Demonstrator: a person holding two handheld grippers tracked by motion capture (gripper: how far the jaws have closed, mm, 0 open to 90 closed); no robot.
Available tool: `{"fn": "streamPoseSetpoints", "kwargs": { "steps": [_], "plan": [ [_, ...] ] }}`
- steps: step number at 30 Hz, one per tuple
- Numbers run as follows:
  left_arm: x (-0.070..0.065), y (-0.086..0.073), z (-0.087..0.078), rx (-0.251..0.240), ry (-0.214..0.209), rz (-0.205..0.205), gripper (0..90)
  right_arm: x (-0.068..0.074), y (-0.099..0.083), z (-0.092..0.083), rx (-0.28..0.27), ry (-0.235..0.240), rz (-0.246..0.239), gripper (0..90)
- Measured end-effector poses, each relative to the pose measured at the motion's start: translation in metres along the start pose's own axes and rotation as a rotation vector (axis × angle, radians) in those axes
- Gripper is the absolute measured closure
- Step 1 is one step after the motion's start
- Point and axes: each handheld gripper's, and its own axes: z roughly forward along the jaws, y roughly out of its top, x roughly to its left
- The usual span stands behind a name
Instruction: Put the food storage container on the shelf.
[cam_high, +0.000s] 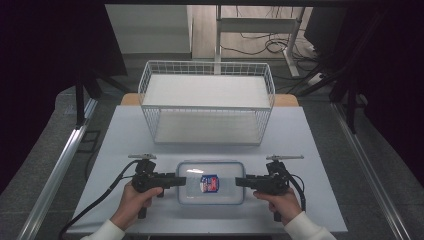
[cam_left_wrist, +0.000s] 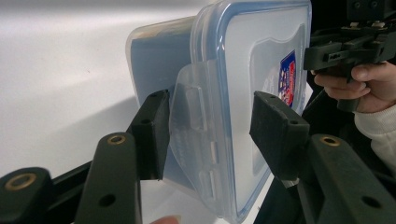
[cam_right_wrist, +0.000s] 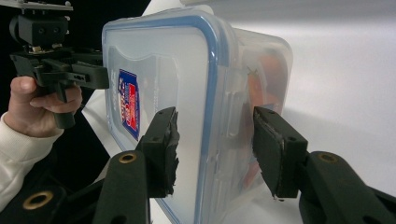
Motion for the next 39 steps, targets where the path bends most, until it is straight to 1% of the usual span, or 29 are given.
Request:
{"fn": "streamPoseSetpoints", "kwargs": {
  "steps": [4, 7, 9, 11, 13, 14, 15, 18, 23, 26, 28, 32, 34, 35, 39],
  "plan": [
    [0.003, 0.005, -0.001, -0.001, 0.005, 0.003, 48.7, 0.000, 0.006, 0.002, -0.002, -0.003, -0.010, 51.4],
    [0.006, 0.012, -0.001, -0.004, 0.005, 0.007, 48.6, -0.002, 0.011, 0.004, -0.005, -0.003, -0.009, 51.4],
    [0.009, 0.017, 0.001, -0.005, 0.005, 0.008, 48.7, -0.004, 0.019, 0.005, -0.013, -0.006, -0.017, 51.5],
    [0.012, 0.022, 0.002, -0.008, 0.003, 0.011, 48.7, -0.005, 0.022, 0.006, -0.014, -0.007, -0.021, 51.5],
    [0.017, 0.028, 0.003, -0.015, 0.001, 0.014, 48.9, -0.008, 0.029, 0.008, -0.020, -0.006, -0.027, 51.4],
    [0.020, 0.035, 0.003, -0.020, 0.014, 0.037, 48.9, -0.010, 0.036, 0.011, -0.022, -0.010, -0.044, 51.4],
    [0.020, 0.035, 0.003, -0.020, 0.014, 0.037, 48.9, -0.010, 0.036, 0.011, -0.022, -0.010, -0.044, 51.4],
    [0.027, 0.047, 0.004, -0.029, 0.017, 0.051, 49.0, -0.016, 0.047, 0.016, -0.033, -0.006, -0.054, 51.4],
    [0.040, 0.063, 0.008, -0.019, 0.003, 0.044, 48.9, -0.023, 0.064, 0.023, -0.051, -0.015, -0.058, 51.5],
    [0.047, 0.071, 0.007, -0.024, 0.002, 0.048, 49.1, -0.026, 0.069, 0.027, -0.055, -0.013, -0.056, 51.5],
    [0.052, 0.074, 0.006, -0.026, -0.003, 0.042, 49.2, -0.026, 0.076, 0.031, -0.062, -0.015, -0.059, 51.5],
    [0.057, 0.079, 0.005, -0.030, -0.003, 0.044, 49.2, -0.027, 0.081, 0.035, -0.060, -0.016, -0.065, 51.5],
    [0.059, 0.081, 0.005, -0.036, -0.005, 0.039, 49.3, -0.027, 0.084, 0.037, -0.059, -0.017, -0.070, 51.5],
    [0.061, 0.082, 0.006, -0.040, -0.008, 0.034, 49.3, -0.028, 0.087, 0.038, -0.064, -0.018, -0.079, 51.5],
    [0.065, 0.086, 0.009, -0.037, -0.007, 0.036, 49.4, -0.031, 0.090, 0.039, -0.064, -0.020, -0.084, 51.5]
  ]
}}
